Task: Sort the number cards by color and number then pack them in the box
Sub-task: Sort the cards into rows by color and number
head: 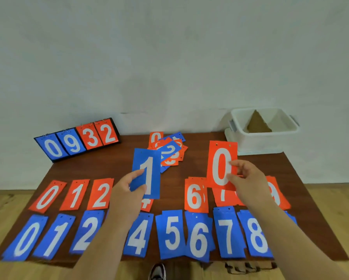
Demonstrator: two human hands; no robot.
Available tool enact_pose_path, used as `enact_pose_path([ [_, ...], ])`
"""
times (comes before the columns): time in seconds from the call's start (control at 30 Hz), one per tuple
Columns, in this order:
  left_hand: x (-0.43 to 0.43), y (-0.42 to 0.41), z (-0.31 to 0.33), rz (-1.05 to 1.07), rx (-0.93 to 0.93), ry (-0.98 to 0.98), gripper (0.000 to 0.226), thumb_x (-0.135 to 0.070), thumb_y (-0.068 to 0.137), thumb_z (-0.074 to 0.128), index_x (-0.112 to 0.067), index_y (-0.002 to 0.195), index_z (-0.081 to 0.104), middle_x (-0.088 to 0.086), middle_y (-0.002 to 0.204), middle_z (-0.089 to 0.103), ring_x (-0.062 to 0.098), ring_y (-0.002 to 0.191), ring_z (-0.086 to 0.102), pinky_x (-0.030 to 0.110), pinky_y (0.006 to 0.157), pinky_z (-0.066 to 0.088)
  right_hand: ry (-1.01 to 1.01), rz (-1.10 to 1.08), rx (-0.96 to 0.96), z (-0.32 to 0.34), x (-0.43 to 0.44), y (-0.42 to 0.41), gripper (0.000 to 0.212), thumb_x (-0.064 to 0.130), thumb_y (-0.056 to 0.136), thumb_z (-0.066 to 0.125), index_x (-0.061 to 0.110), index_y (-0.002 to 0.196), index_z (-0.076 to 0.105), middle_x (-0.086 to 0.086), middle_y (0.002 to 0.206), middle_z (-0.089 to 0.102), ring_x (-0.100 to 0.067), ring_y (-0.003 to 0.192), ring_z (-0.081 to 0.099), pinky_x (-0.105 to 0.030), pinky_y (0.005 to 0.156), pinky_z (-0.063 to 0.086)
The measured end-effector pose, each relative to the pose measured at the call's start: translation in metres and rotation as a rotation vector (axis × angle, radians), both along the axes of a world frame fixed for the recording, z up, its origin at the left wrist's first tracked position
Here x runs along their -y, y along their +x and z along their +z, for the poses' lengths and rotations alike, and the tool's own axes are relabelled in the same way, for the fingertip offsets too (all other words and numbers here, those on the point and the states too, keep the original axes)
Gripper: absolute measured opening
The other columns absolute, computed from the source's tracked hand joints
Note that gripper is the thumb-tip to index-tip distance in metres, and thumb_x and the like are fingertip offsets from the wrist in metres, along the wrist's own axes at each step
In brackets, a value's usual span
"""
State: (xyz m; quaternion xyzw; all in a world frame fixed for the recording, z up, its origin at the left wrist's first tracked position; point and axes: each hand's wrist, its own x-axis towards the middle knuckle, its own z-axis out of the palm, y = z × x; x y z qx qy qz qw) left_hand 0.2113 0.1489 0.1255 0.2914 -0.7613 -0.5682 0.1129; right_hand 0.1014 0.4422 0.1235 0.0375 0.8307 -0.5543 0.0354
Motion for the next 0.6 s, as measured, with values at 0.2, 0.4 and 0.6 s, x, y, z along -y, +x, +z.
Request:
enact_pose_path([
  [0.2, -0.007, 0.031, 0.013, 0.041, -0.018, -0.052, 0.042, -0.013, 0.097, 0.066, -0.045, 0.124, 0.063, -0.001, 0.129, 0.063, 0.018, 0.085, 0.072, 0.029, 0.055, 0.060, -0.008, 0.076, -0.031, 0.012, -0.001, 0.020, 0.036, 0.012, 0.091, 0.071, 0.039, 0.113, 0.065, 0.003, 0.103, 0.068, -0.028, 0.088, 0.071, -0.046, 0.074, 0.063],
  [0.4, 0.019, 0.061, 0.012, 0.123, -0.039, -0.039, 0.041, -0.010, 0.098, 0.064, -0.043, 0.124, 0.063, -0.003, 0.129, 0.062, 0.021, 0.079, 0.071, 0.025, 0.044, 0.050, -0.011, 0.167, -0.013, 0.009, 0.031, 0.032, 0.035, 0.009, 0.089, 0.072, 0.033, 0.115, 0.067, -0.001, 0.100, 0.067, -0.021, 0.074, 0.066, -0.034, 0.061, 0.058],
  [0.6, 0.075, 0.093, 0.001, 0.250, -0.041, -0.010, 0.042, -0.010, 0.097, 0.063, -0.045, 0.119, 0.064, -0.004, 0.120, 0.068, 0.019, 0.064, 0.067, 0.034, 0.049, 0.055, -0.005, 0.282, 0.032, -0.006, 0.095, 0.039, 0.035, 0.010, 0.089, 0.073, 0.037, 0.110, 0.066, 0.002, 0.105, 0.070, -0.020, 0.090, 0.071, -0.038, 0.070, 0.063],
])
